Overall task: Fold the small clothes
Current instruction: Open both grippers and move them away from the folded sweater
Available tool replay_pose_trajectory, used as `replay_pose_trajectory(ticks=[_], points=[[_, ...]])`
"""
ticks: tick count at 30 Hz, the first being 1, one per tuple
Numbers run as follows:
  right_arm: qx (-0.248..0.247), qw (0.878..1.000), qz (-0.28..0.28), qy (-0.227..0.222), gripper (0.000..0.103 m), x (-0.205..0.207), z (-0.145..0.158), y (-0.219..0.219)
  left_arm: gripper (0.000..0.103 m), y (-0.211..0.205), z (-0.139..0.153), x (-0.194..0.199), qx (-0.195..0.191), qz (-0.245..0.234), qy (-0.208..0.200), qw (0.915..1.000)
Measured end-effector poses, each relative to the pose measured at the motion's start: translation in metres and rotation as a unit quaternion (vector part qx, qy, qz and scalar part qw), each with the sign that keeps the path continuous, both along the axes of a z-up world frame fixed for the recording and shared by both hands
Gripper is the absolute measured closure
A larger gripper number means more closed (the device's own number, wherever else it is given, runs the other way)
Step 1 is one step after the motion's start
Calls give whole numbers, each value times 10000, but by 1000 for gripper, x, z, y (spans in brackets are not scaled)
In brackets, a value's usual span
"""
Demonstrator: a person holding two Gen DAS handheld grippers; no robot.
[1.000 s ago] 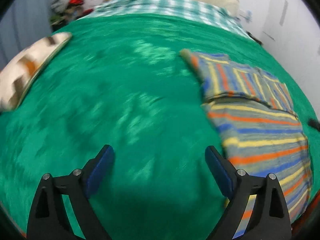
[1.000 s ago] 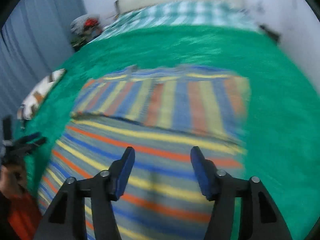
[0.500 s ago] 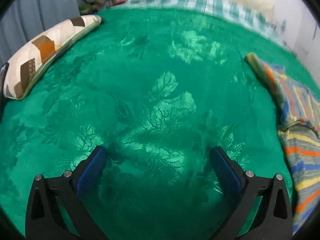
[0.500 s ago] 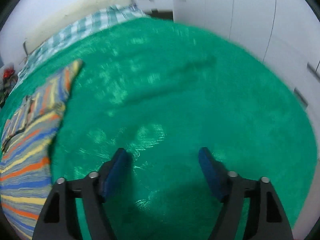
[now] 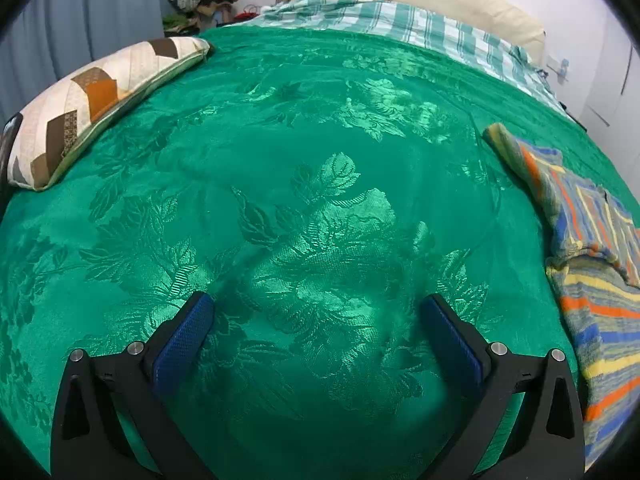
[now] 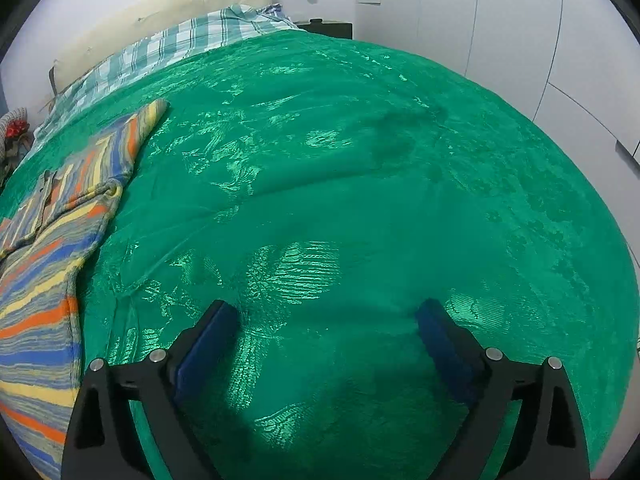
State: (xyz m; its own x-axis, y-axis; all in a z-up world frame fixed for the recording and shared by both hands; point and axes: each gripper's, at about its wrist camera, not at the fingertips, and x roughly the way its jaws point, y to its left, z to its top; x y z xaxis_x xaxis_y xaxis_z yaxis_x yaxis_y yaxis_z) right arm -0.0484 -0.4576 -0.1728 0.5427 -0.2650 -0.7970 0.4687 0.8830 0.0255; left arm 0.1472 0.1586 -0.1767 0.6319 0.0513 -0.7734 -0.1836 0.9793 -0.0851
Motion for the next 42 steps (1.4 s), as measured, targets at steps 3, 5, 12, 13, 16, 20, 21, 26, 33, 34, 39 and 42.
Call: replay_pose_trajectory(ticks=[3, 5, 12, 13, 16, 20, 21, 26, 33, 34, 39, 42], points=[[19, 10000, 9, -15, 8, 5, 0, 0, 0, 0, 0, 0, 3, 1, 0, 10000], [30, 10000, 25, -28, 8, 6, -1, 1, 0, 0, 0, 0, 1, 1, -1, 10000], [38, 10000, 53, -33, 8, 3, -2, 0, 0, 0, 0, 0, 3, 1, -2, 10000], [34, 10000, 53, -31, 8, 3, -2, -1, 0, 0, 0, 0, 3, 2, -3, 10000], [32, 10000, 52, -29, 8, 2, -1, -1, 0, -1, 0, 0, 4, 2, -3, 10000], [64, 9999, 67, -45, 8, 3, -1, -2, 0, -1, -1, -1, 5, 2, -4, 10000], [63, 9999, 69, -45, 8, 3, -1, -2, 0, -1, 0, -1, 4, 2, -4, 10000], [16, 10000, 59, -33, 7, 2, -2, 0, 0, -1, 0, -1, 5, 3, -5, 10000], [32, 10000, 68, -48, 7, 0, -2, 0, 0, -1, 0, -1, 6, 4, -7, 10000], [31, 10000, 65, -48, 7, 0, -2, 0, 0, -1, 0, -1, 6, 4, -8, 10000], [10, 10000, 66, -35, 7, 1, -2, 0, 0, -1, 0, -1, 7, 4, -8, 10000], [12, 10000, 69, -44, 6, 0, -2, -1, 0, -1, -1, -1, 7, 5, -9, 10000]])
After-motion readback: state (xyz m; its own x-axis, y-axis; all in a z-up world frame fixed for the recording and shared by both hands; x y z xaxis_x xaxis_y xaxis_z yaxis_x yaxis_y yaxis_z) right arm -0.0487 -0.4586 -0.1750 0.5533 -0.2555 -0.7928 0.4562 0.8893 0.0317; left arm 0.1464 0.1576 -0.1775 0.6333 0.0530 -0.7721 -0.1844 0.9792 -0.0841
